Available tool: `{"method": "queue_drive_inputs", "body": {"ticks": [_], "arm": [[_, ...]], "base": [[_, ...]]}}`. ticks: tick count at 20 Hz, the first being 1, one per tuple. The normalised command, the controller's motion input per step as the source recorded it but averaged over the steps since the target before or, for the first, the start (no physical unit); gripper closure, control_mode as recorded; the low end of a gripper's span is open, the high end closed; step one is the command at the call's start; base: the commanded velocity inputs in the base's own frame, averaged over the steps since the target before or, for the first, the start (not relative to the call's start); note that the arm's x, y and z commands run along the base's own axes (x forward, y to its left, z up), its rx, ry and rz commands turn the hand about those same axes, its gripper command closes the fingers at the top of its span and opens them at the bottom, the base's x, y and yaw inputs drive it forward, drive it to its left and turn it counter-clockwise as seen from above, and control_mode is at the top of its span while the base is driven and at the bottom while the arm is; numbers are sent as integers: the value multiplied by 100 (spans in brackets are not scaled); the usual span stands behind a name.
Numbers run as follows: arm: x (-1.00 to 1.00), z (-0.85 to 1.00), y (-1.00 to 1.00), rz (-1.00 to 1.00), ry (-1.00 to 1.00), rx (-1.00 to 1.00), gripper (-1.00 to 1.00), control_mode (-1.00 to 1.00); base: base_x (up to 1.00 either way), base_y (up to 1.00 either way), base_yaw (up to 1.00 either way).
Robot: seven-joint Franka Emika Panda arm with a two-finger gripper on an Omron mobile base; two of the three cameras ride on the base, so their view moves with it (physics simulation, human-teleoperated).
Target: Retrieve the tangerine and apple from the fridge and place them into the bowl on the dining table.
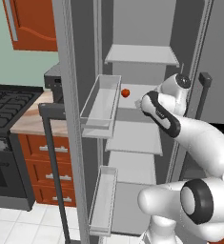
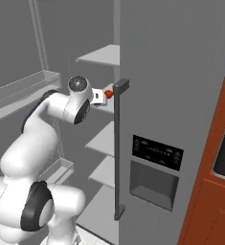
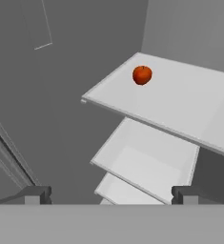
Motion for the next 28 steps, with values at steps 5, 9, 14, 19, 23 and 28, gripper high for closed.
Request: {"method": "queue_drive_inputs", "body": {"ticks": [5,9,14,19,23,28], "arm": [[46,-2,0,0,0,0,-100,-100],[42,-14,0,0,0,0,-100,-100],[43,-9,0,0,0,0,-100,-100],[36,-1,-1,0,0,0,-100,-100],[34,-2,-2,0,0,0,-100,-100],[30,-9,-7,0,0,0,-100,-100]], "base": [[0,0,0],[0,0,0],[0,0,0],[0,0,0],[0,0,0],[0,0,0]]}}
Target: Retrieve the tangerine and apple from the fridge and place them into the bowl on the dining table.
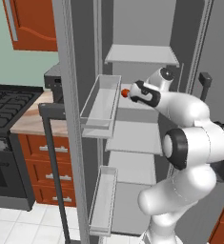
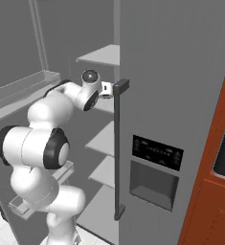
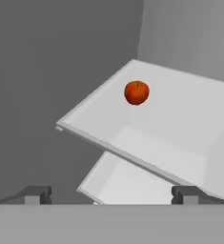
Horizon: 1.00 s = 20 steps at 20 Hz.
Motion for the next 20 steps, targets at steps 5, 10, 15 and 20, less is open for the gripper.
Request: {"method": "queue_drive_inputs", "body": {"ticks": [5,10,15,20], "arm": [[27,-12,-11,0,0,0,-100,-100],[34,-15,-3,1,0,0,-100,-100],[36,-17,0,1,0,0,-100,-100],[36,-14,0,1,0,0,-100,-100]], "base": [[0,0,0],[0,0,0],[0,0,0],[0,0,0]]}}
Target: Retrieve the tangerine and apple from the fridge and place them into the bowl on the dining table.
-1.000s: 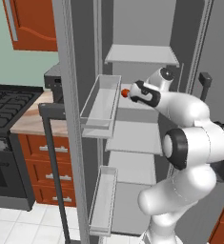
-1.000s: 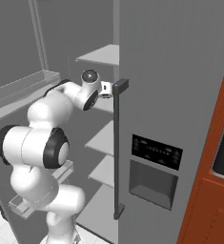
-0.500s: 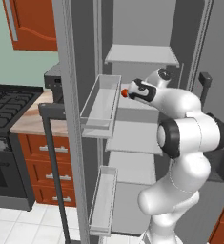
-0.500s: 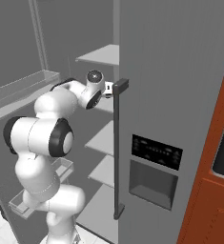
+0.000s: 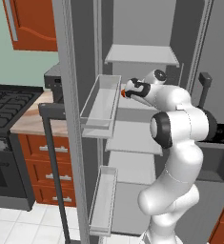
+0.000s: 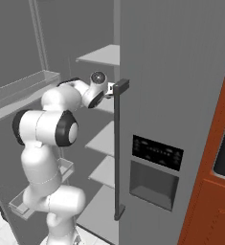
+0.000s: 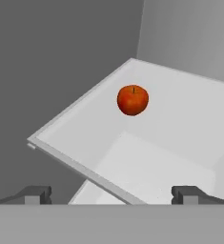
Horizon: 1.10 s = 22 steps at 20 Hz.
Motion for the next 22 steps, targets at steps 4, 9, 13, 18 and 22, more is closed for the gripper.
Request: {"method": "queue_drive_inputs", "body": {"ticks": [4,9,13,18,22], "arm": [[34,-6,0,2,0,0,-100,-100],[32,-6,0,4,0,0,-100,-100],[29,-10,0,8,2,0,-100,-100],[30,-13,0,9,2,0,-100,-100],[34,-14,0,8,0,0,-100,-100]], "base": [[0,0,0],[0,0,0],[0,0,0],[0,0,0],[0,0,0]]}}
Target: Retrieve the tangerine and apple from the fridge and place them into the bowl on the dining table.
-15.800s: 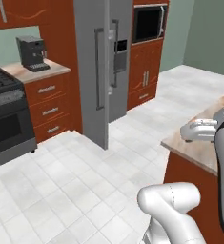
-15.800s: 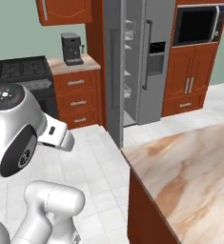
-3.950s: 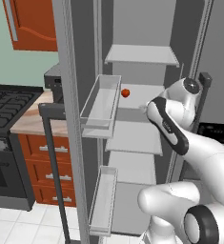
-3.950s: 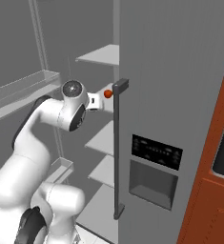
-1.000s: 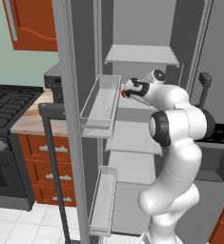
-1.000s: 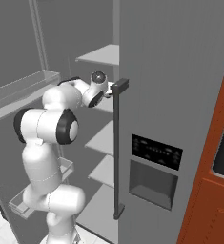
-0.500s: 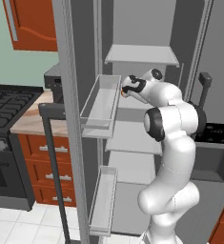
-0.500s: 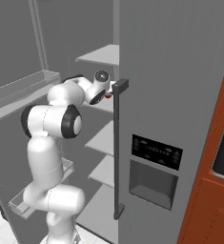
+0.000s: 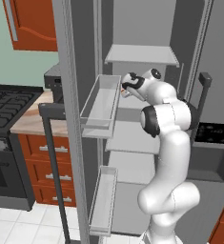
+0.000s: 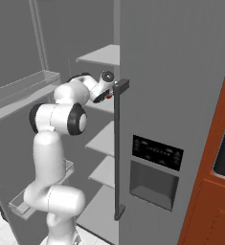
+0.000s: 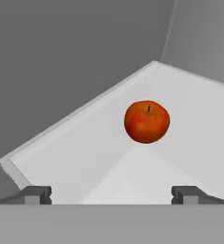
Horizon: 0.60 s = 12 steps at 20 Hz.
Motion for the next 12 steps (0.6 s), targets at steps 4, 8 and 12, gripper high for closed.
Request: {"method": "queue_drive_inputs", "body": {"ticks": [4,8,12], "arm": [[39,-18,0,7,0,0,-100,-100],[41,-20,0,6,1,0,-100,-100],[42,-16,0,6,0,0,-100,-100]], "base": [[0,0,0],[0,0,0],[0,0,0]]}}
